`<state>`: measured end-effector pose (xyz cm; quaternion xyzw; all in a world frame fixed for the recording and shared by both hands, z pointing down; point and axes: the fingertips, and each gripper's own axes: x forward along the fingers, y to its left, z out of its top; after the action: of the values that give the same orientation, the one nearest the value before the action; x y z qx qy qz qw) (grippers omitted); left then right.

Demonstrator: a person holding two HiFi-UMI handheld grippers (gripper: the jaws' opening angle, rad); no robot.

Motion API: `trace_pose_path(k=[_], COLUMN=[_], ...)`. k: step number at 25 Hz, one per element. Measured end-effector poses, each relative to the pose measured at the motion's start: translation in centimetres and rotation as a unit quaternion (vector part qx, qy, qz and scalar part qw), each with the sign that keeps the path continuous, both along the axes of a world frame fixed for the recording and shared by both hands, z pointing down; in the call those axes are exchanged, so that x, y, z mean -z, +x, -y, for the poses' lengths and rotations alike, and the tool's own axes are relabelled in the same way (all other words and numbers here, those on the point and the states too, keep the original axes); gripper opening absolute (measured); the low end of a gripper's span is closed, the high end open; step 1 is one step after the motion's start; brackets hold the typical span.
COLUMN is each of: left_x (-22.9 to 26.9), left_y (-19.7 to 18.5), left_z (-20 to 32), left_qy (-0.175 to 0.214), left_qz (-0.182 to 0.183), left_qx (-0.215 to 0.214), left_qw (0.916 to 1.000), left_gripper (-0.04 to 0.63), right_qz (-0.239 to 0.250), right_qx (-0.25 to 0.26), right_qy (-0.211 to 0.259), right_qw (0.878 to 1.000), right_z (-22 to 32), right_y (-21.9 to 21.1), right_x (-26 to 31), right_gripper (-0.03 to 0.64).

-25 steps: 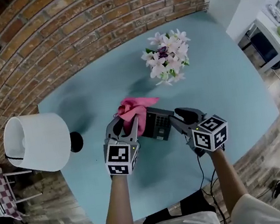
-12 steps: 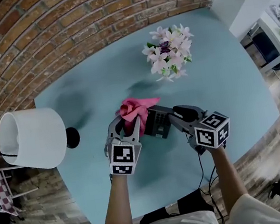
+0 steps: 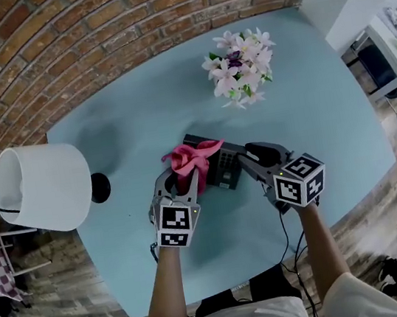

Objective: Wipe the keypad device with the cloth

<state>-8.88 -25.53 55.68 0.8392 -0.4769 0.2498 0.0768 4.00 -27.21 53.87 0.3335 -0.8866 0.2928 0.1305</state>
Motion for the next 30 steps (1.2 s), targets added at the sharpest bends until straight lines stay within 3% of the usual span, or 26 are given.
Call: trace_pose_path(k=[20, 30], left_x=[-3.6, 5.5], left_y=[-1.3, 0.7], left_z=[-3.1, 0.3], left_qy=[-0.049, 0.030], left_qz=[0.005, -0.083], left_qx=[-0.022, 0.002], left_qw=[0.9985, 0.9961], left_gripper=[0.149, 0.149], right_qz=[-0.009, -0.050], right_qx=[-0.017, -0.020], right_qy=[0.001, 0.007], right_qw=[1.000, 0.999], right_z=[0.2, -0.2], right_y=[0.0, 0.2], right_x=[-0.1, -0.1], right_gripper=[0.179, 0.181])
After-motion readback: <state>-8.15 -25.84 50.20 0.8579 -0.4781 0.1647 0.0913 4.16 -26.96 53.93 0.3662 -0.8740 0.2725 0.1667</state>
